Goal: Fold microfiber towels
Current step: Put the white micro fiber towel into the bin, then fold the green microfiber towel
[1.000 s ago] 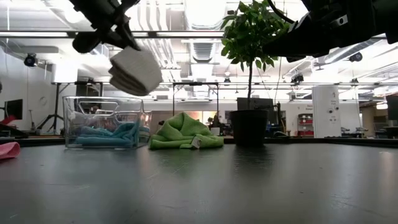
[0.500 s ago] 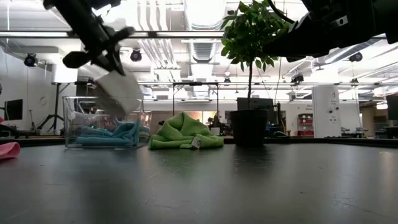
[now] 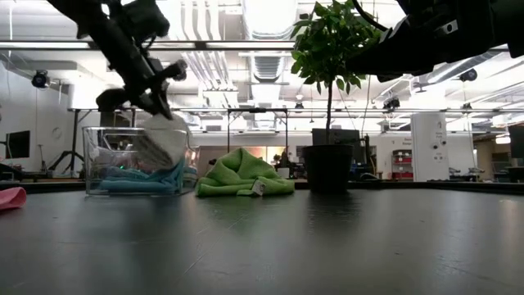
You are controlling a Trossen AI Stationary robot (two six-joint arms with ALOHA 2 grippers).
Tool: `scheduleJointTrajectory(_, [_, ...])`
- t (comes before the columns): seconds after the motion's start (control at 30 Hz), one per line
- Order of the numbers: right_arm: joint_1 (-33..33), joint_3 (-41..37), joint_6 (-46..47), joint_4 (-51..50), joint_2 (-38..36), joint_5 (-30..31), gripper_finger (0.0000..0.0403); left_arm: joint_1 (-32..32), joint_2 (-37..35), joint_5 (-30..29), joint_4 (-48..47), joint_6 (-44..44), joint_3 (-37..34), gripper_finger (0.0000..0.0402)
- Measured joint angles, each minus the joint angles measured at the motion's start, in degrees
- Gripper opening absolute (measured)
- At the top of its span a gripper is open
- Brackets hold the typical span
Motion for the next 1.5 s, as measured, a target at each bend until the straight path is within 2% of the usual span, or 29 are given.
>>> scheduleJointTrajectory(0.53, [0.00, 0.00, 0.02, -0.17, 0.00, 0.00, 0.0009, 5.27, 6.82, -0.05, -3.49, 3.21, -0.79, 0.0015])
scheduleJointTrajectory(1.03, [0.00, 0.00, 0.00, -0.28, 0.00, 0.00, 0.0009, 5.31, 6.56, -0.42, -7.24, 1.66, -0.03, 0.0106])
scheduleJointTrajectory(1.2, [0.00, 0.01, -0.12, -0.52, 0.00, 0.00, 0.0009, 5.31, 6.52, -2.05, -8.11, 5.53, 2.55, 0.0124])
scheduleJointTrajectory(1.4, [0.00, 0.00, -0.13, -1.31, 0.00, 0.02, 0.0009, 5.34, 6.52, -7.46, -9.45, 10.73, 6.30, 0.0125])
scheduleJointTrajectory(1.5, [0.00, 0.02, -0.13, -1.29, -0.02, 0.02, 0.0009, 5.37, 6.52, -8.22, -8.49, 14.95, 7.50, 0.0125])
